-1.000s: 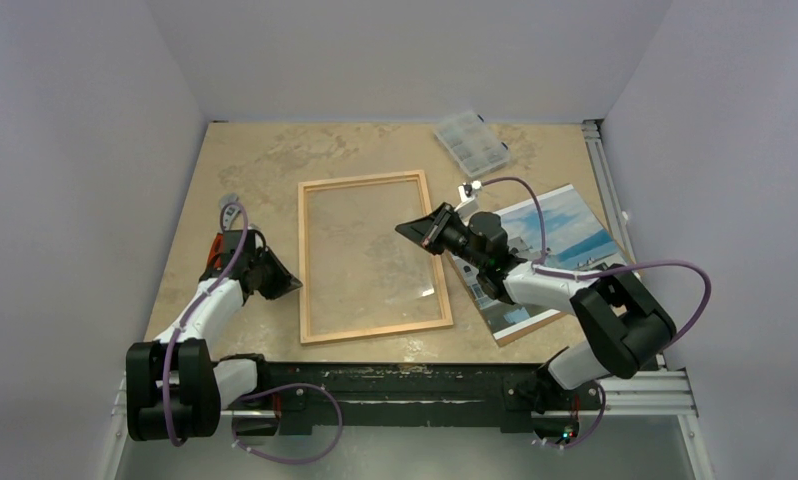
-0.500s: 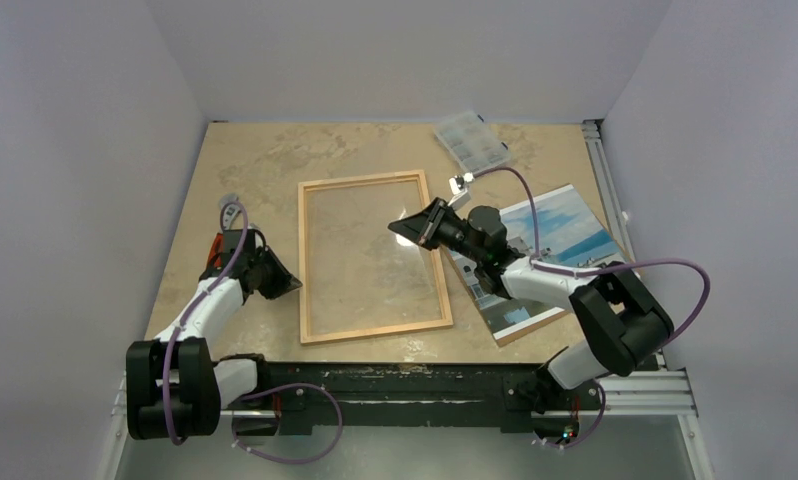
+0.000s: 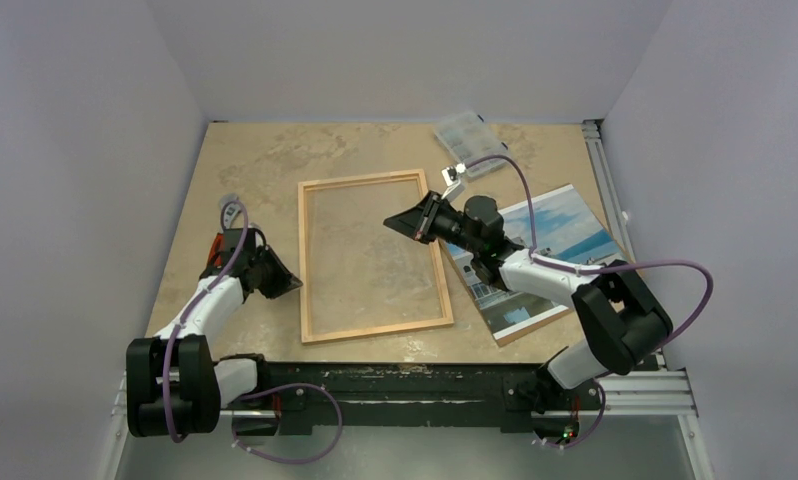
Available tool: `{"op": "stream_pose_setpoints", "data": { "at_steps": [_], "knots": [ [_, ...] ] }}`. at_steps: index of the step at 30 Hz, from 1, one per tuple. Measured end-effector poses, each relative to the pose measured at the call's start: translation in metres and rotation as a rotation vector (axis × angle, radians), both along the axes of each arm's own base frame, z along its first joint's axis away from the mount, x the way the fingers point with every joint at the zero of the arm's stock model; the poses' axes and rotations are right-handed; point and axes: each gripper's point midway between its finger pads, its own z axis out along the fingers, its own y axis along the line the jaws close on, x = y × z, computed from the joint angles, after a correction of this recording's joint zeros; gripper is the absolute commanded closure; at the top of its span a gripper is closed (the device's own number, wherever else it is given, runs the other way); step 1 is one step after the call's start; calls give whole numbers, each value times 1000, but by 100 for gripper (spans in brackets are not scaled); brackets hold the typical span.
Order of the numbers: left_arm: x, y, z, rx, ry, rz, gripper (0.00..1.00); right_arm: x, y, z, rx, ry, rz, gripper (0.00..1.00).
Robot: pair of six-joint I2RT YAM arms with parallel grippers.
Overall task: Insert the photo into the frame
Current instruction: Place the photo frame item in the photo frame.
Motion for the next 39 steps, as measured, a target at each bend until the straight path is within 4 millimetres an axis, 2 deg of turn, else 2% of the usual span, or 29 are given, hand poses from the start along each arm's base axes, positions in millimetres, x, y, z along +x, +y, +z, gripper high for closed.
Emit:
{"op": "stream_pose_setpoints", "data": {
  "at_steps": [11, 27, 39],
  "knots": [
    [0, 0, 0, -3, 2, -2, 100, -2, -3, -1, -38, -12, 4, 100],
    [1, -1, 0, -4, 2, -3, 100, -5, -4, 10, -63, -41, 13, 100],
    [1, -1, 0, -6, 1, -5, 100, 12, -18, -6, -96, 43, -57, 100]
  ]
}}
